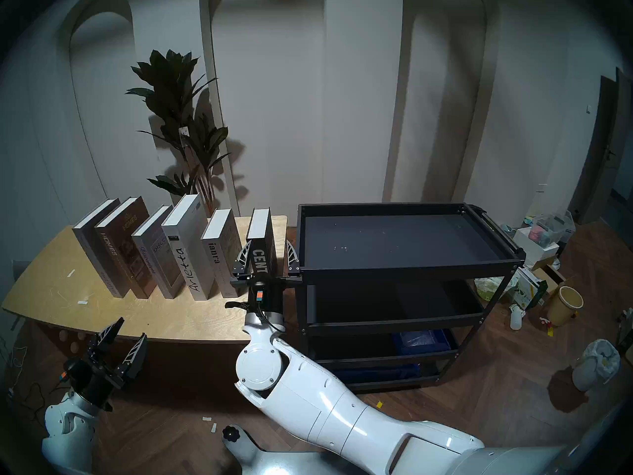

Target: Move the books from the display table onto the shelf, standing them upright with spines facing out and tallest at one end

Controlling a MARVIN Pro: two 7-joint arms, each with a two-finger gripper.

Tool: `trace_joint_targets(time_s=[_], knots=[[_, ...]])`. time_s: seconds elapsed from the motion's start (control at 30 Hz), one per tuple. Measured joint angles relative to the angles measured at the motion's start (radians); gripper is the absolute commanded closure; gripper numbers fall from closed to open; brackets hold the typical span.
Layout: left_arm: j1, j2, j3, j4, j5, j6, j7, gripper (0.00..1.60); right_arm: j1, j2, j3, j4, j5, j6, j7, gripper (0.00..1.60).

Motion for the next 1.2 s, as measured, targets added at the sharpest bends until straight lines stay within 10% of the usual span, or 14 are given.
trace_joint_targets(time_s=[1.2], knots=[[0.004, 0.0, 0.0, -0.001, 0.0, 0.0, 0.012, 0.0, 0.138, -0.07, 0.03, 0.185, 0.179, 0.027, 0.198, 0.0]])
